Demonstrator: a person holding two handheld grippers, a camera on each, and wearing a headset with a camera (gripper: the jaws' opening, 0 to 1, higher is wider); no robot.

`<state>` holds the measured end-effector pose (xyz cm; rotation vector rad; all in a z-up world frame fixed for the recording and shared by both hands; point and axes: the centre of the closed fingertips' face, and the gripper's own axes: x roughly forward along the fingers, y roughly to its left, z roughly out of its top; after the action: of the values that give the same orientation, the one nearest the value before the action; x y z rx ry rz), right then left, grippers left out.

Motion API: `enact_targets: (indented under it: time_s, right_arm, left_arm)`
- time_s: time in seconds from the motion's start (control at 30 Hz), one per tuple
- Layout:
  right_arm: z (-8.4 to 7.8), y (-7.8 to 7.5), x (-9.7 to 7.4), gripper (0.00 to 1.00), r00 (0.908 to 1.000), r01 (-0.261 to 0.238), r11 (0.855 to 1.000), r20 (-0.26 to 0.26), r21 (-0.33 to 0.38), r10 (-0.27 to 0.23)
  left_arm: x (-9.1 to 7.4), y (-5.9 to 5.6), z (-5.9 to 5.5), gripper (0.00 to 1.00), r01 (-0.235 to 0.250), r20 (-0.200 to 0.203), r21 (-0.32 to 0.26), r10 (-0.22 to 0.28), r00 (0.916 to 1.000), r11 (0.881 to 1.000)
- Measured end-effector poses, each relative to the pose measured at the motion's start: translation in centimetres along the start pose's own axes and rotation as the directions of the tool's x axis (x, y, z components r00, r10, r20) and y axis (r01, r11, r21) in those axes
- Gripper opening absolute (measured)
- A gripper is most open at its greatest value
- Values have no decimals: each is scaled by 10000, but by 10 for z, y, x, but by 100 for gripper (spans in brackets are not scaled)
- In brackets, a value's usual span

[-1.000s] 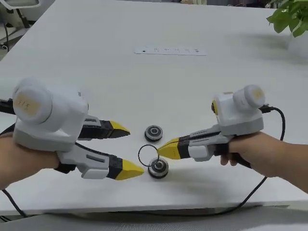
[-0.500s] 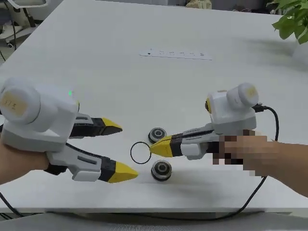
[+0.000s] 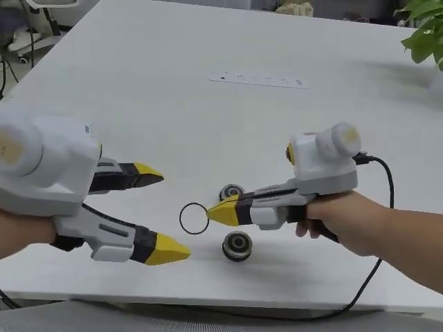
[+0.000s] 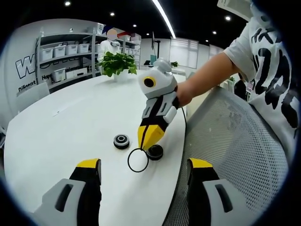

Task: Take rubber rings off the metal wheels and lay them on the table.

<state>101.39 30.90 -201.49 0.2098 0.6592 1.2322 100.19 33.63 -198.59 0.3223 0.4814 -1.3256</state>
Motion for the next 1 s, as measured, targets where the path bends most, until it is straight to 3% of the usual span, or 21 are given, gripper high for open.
enact_targets:
  time_s: [0.5, 1.0]
  right_arm:
    - [-11, -4, 18, 0, 9997, -14, 10000, -260, 50, 15]
    - [-25, -18, 22, 0, 9971, 582, 9979, -503, 275, -568]
  left_arm:
    - [-6, 2, -9, 83, -148, -218, -22, 147, 9997, 9999]
    - [-8, 0, -14, 84, -149, -336, -44, 147, 9993, 9999]
